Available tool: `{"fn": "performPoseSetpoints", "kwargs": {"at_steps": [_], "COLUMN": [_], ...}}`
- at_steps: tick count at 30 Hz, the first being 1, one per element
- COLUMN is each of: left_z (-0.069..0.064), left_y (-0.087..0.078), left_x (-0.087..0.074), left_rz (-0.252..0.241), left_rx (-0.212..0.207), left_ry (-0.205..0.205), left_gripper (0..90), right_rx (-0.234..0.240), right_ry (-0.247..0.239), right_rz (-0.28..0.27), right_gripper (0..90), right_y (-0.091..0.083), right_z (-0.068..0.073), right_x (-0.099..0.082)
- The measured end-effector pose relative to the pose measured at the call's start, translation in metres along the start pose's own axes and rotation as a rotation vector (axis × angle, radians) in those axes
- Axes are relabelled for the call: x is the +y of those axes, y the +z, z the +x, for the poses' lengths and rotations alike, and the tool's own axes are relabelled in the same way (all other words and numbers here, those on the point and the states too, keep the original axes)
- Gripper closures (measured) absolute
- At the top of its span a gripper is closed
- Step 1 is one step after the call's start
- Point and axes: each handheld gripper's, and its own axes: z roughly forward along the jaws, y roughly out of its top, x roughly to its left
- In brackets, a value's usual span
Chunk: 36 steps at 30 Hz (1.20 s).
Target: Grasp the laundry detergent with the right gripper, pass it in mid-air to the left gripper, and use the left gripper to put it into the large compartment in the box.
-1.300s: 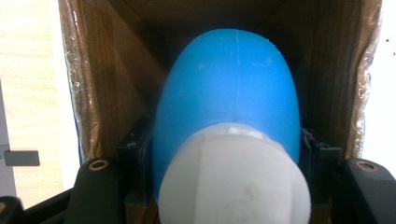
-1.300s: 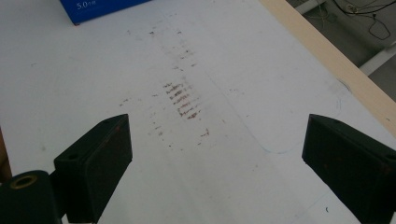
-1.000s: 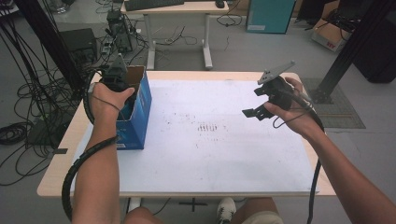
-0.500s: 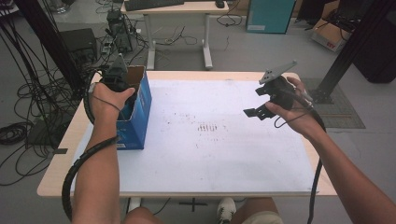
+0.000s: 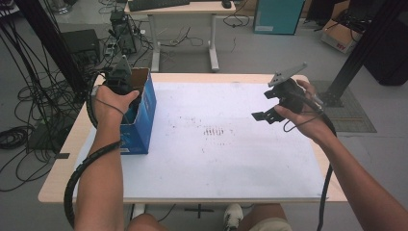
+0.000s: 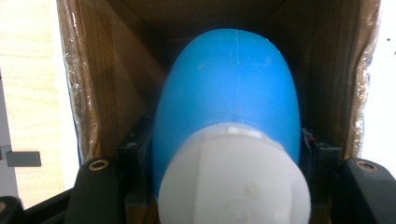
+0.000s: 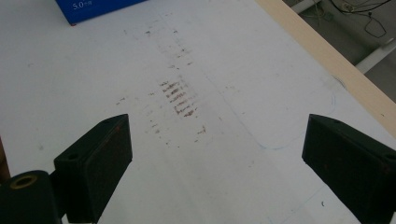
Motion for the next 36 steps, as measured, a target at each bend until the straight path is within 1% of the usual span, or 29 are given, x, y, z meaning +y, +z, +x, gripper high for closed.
{"fn": "performPoseSetpoints", "kwargs": {"at_steps": [11, 14, 20, 27, 28, 32, 36], "left_z": [0.0001, -0.0002, -0.0004, -0.0006, -0.0005, -0.0004, -0.0011], "left_y": [-0.0001, -0.0001, 0.0001, 0.0001, 0.0001, -0.0001, -0.0002], "left_x": [-0.0004, -0.0005, -0.0007, -0.0006, -0.0006, -0.001, -0.0012], "left_rz": [0.0, -0.002, -0.005, -0.006, -0.007, -0.007, -0.008], "left_rx": [-0.001, 0.0, 0.002, 0.002, 0.002, 0.002, 0.003], "left_ry": [0.001, 0.002, 0.004, 0.007, 0.007, 0.01, 0.014], "left_gripper": [36.4, 36.4, 36.4, 36.4, 36.4, 36.4, 36.3], "right_rx": [0.005, 0.001, 0.004, 0.002, 0.0, 0.005, 0.003], "right_ry": [-0.011, -0.005, -0.015, -0.012, -0.003, -0.012, -0.005], "right_rz": [-0.002, -0.001, -0.001, -0.002, 0.0, -0.003, -0.002], "right_gripper": [8.5, 8.5, 8.5, 8.5, 8.5, 8.5, 8.5], "right_y": [0.0015, 0.0012, 0.001, 0.0003, 0.0002, 0.0009, 0.0009], "right_z": [0.0001, 0.0008, 0.0003, 0.0002, 0.0008, -0.0003, 0.0001], "right_x": [0.001, 0.0011, 0.0009, 0.0007, 0.0006, -0.0001, -0.0001]}}
